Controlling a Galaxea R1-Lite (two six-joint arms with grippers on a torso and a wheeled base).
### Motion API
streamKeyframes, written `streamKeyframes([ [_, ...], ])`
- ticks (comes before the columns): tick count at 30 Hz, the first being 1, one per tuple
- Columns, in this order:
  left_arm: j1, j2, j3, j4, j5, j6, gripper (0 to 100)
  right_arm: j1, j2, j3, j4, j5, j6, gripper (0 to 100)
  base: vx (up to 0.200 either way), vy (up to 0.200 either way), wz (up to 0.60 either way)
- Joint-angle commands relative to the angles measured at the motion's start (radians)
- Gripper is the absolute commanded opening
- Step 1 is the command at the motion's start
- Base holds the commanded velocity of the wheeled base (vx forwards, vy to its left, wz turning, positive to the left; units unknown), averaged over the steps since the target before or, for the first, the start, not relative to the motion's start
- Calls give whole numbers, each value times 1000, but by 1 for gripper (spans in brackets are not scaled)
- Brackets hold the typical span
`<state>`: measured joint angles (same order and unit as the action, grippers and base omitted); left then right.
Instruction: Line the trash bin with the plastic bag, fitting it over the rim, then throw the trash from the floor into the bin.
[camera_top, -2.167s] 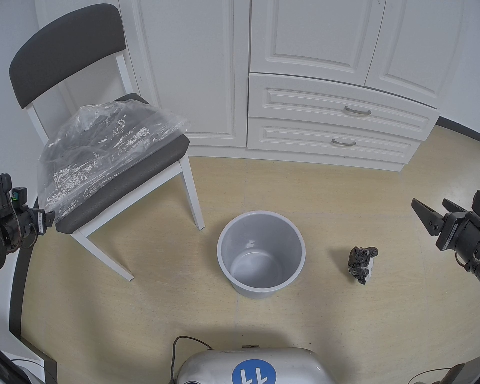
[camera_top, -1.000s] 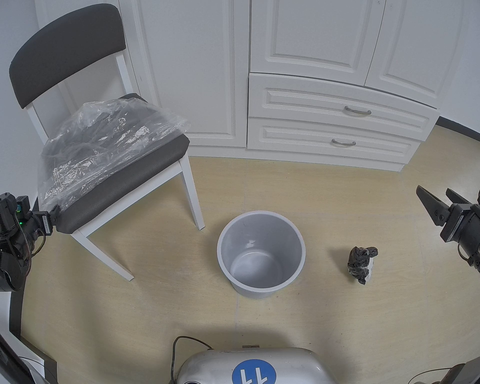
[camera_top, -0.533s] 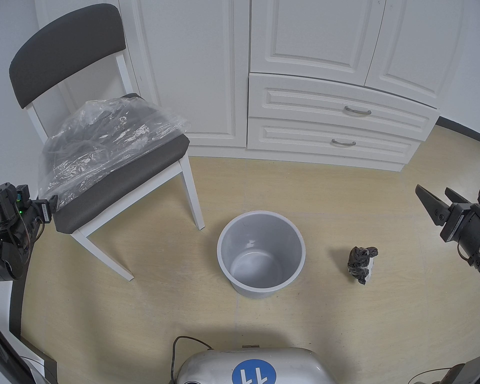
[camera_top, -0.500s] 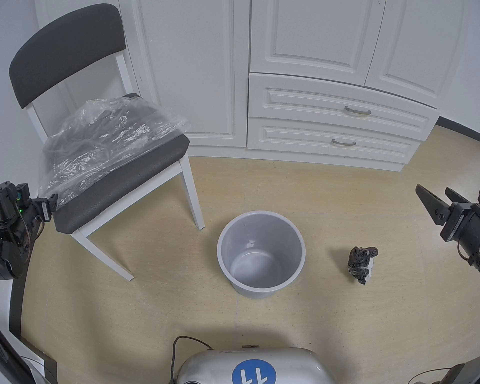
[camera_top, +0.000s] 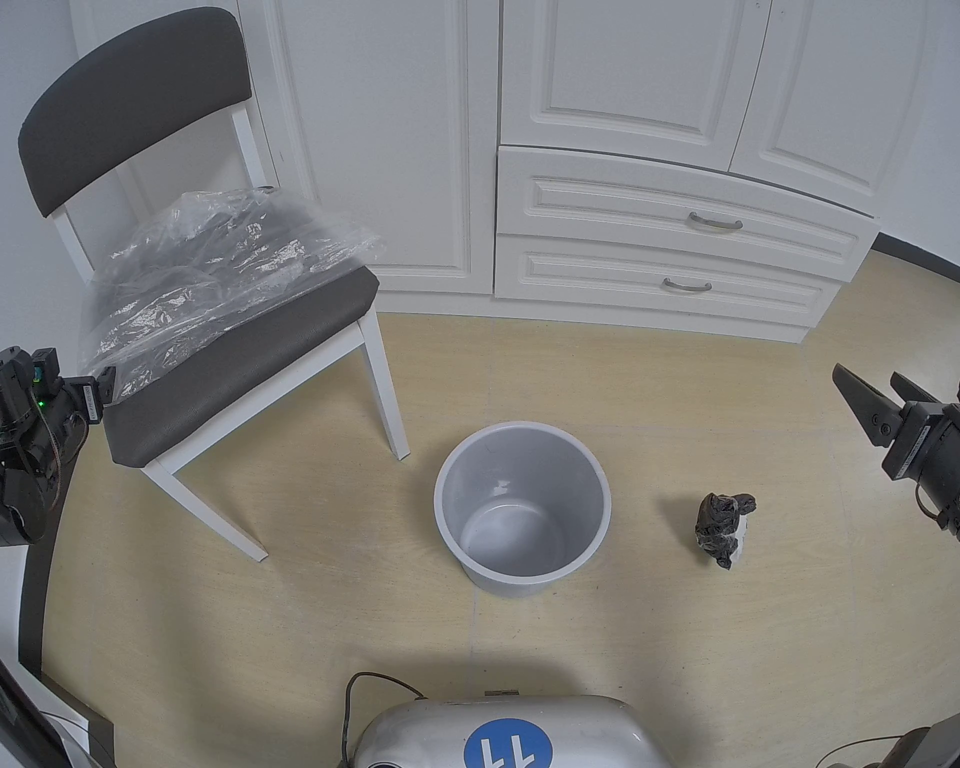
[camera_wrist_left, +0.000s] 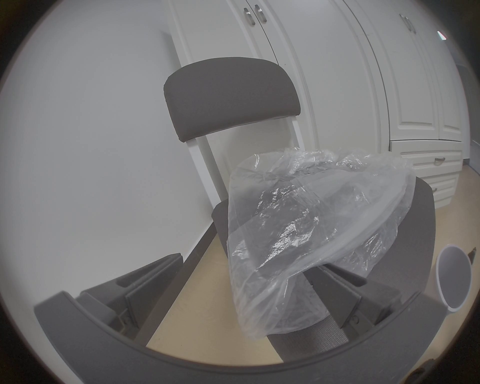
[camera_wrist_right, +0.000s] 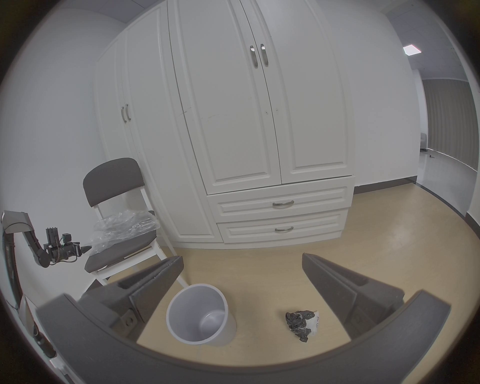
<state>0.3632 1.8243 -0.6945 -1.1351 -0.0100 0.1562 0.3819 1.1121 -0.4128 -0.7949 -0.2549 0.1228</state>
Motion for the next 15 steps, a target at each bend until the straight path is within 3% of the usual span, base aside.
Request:
streamKeyframes([
  [1,0,3,-2,0,-2,2,100,0,0,0,-1,0,0,100,0,0,0],
  [3,-1,1,4,0,-8,2,100,0,0,2,-1,0,0,100,0,0,0],
  [4,-1,1,6,0,-10,2,0,0,0,2,0,0,0,100,0,0,0],
  [15,-24,-26,29,-2,-11,-1,0,0,-14,11,0,28,-2,100,0,0,0],
])
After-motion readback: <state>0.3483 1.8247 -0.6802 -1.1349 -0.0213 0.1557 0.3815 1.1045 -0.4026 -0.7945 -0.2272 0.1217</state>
